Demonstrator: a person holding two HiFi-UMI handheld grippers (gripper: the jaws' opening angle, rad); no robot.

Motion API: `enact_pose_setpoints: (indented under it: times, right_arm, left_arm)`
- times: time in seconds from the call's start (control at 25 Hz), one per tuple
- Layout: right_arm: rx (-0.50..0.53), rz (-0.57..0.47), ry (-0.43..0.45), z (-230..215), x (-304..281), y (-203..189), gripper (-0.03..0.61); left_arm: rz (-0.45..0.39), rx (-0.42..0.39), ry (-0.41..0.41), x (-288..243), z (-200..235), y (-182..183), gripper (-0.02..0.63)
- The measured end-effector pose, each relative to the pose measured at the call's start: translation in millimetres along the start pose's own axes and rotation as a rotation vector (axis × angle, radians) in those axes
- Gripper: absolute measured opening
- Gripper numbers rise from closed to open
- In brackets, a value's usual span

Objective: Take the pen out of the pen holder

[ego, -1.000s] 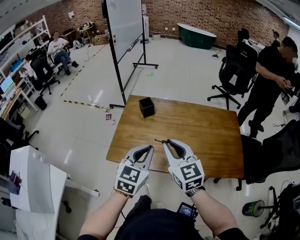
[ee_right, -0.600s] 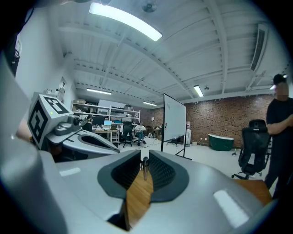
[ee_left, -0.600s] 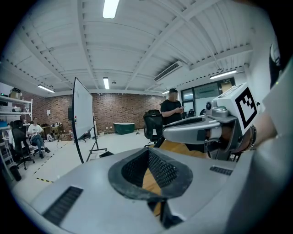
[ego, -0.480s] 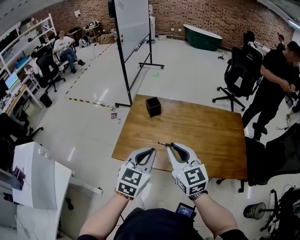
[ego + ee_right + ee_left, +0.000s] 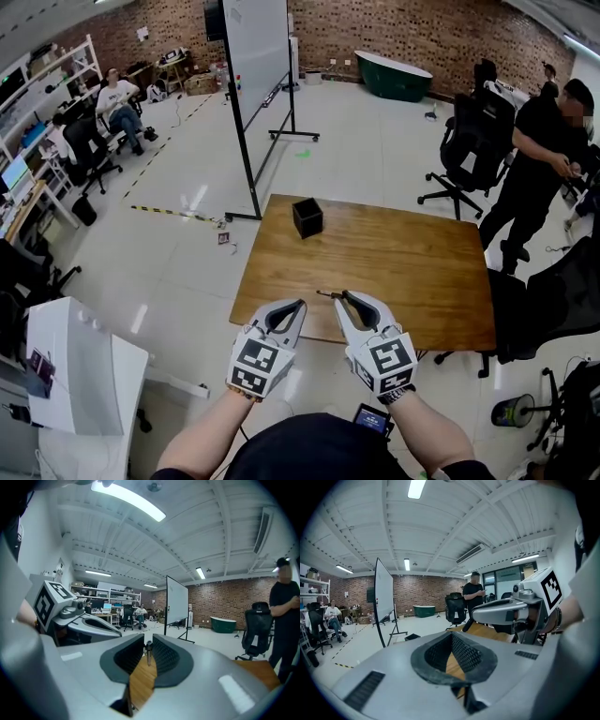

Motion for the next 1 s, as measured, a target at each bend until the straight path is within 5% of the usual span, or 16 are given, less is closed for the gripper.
enact_pose_setpoints:
  times: [1.0]
  right_arm:
    - [0.011,0.011,-0.030,38.7,-17.2,11.0,0.054]
  left_arm:
    - [-0.051,0.018,-0.048,22.2,30.6,-1.8,0.005]
Point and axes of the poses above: the fingertips, and each gripper's own axes: x backward along the fingers, z to its left, y out of its top, the point moved 4 cm from there along x, backward along the fingers, and after that the axes turned 15 degrees about y, right-handed, at the moved point
